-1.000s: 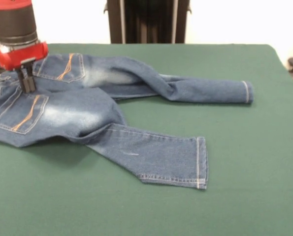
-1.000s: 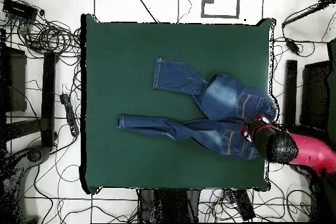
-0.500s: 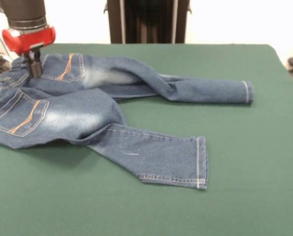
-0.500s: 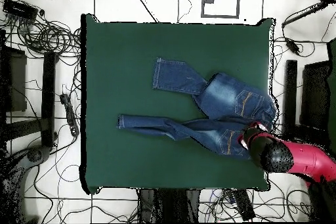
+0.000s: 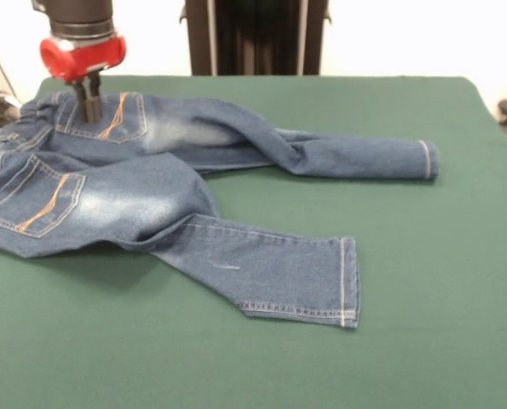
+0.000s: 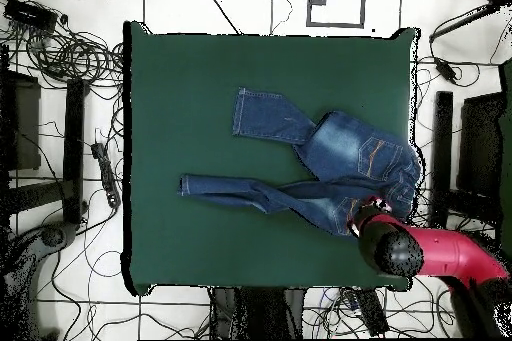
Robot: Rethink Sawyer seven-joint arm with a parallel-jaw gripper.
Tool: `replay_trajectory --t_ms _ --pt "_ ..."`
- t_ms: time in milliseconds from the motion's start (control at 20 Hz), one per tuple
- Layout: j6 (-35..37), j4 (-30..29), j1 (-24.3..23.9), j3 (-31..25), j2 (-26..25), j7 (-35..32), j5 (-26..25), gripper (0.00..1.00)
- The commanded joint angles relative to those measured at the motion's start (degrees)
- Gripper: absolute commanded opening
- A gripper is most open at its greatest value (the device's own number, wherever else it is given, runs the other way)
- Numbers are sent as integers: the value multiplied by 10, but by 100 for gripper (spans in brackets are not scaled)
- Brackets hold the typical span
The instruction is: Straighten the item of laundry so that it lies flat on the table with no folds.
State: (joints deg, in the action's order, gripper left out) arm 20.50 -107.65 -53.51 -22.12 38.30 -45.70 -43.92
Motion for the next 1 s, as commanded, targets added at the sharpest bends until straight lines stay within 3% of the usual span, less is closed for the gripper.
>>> replay_trajectory --t_ms 50,1000 --pt "-55 -75 59 30 -10 -164 -11 0" --pt "-237 -104 167 199 -96 -208 51 0"
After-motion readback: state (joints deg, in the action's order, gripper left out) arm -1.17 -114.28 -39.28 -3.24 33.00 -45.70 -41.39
